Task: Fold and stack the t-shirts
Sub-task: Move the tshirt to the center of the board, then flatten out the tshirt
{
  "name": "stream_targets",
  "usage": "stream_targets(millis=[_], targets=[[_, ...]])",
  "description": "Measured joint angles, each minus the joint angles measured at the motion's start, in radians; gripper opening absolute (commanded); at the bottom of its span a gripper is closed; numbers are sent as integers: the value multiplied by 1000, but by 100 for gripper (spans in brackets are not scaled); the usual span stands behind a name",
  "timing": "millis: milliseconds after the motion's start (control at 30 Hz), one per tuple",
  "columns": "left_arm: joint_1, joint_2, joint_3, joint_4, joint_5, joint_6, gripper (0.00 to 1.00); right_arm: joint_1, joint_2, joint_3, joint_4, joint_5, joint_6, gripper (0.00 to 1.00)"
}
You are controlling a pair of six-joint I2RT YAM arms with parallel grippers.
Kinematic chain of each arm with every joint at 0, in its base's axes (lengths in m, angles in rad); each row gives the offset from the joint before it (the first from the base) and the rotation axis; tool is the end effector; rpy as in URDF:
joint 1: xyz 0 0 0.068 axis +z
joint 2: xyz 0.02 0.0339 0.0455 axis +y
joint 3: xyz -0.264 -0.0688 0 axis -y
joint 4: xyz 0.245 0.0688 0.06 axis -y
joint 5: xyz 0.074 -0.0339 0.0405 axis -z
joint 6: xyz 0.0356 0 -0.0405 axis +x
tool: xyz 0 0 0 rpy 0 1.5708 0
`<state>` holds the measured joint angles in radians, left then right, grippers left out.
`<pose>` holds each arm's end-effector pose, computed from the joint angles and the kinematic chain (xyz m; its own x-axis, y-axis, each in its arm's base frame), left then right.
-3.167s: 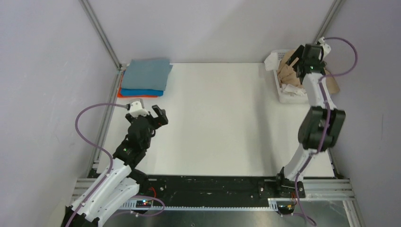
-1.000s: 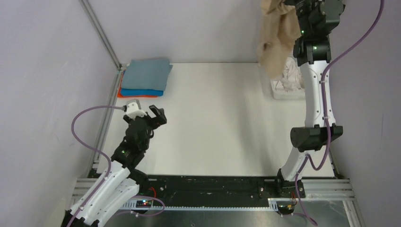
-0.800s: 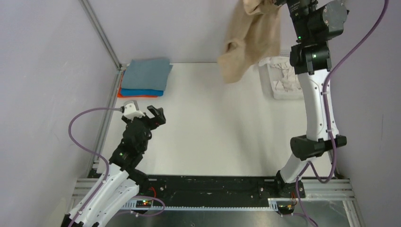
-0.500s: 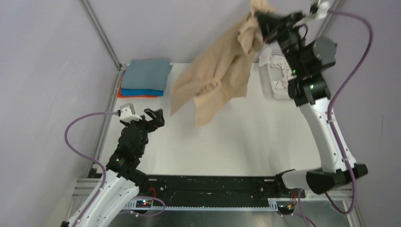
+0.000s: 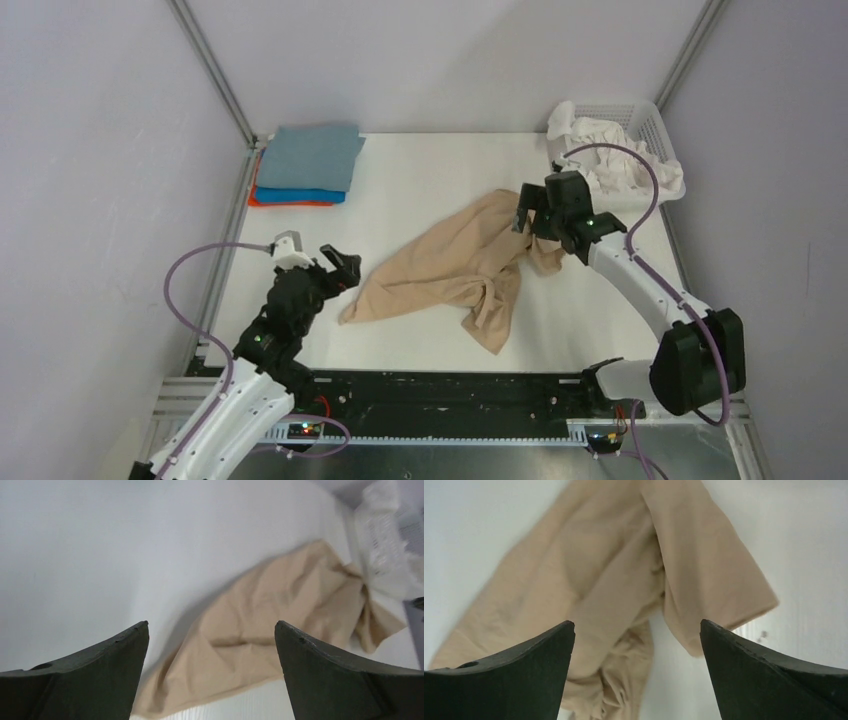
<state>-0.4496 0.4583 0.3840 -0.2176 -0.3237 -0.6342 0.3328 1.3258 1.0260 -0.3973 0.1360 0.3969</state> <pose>0.1267 -0.0486 0.2409 -0.2904 -0.4836 -0.8257 -0.0427 0.8686 -0.4937 0.2771 0.0907 0.2844 -0.6467 0.1817 -0.7408 0.0267 0.9760 0.2161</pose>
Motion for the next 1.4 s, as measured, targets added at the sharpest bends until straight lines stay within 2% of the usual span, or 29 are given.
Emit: stream_targets(millis=[133, 267, 333, 467, 667, 733, 833, 1033, 1100, 1133, 1167, 1200, 1233, 1267, 1400], targets=[[0, 74, -20, -101, 37, -80, 100, 77, -84, -29, -103, 143, 23, 99], [0, 136, -20, -242, 26, -165, 100, 235, -271, -114, -165, 198, 68, 99], [0, 151, -20, -306, 19, -203, 100, 335, -343, -161, -189, 196, 95, 99], [0, 137, -49, -369, 25, -281, 100, 482, -380, -274, -204, 158, 118, 97], [0, 68, -128, -385, 37, -384, 96, 591, -336, -424, -151, 46, 106, 94], [0, 61, -143, -358, 33, -406, 87, 615, -299, -444, -122, 31, 108, 94], [0, 66, -173, -285, 43, -436, 59, 639, -238, -453, -89, 33, 119, 94], [0, 172, -183, -186, 122, -441, 53, 650, -173, -460, -43, 63, 171, 94], [0, 189, -183, -166, 148, -439, 41, 653, -174, -461, -36, 68, 184, 94], [0, 195, -184, -159, 159, -438, 31, 655, -174, -461, -35, 69, 190, 94], [0, 201, -188, -158, 172, -437, 26, 656, -175, -461, -35, 71, 196, 94], [0, 202, -193, -154, 179, -435, 9, 658, -177, -463, -35, 75, 201, 94], [-1, 202, -198, -154, 184, -437, 5, 659, -180, -465, -35, 79, 206, 94], [-1, 197, -204, -154, 193, -430, 1, 661, -187, -470, -34, 84, 207, 93], [-3, 157, -217, -164, 205, -420, 0, 667, -211, -493, -33, 87, 214, 89]])
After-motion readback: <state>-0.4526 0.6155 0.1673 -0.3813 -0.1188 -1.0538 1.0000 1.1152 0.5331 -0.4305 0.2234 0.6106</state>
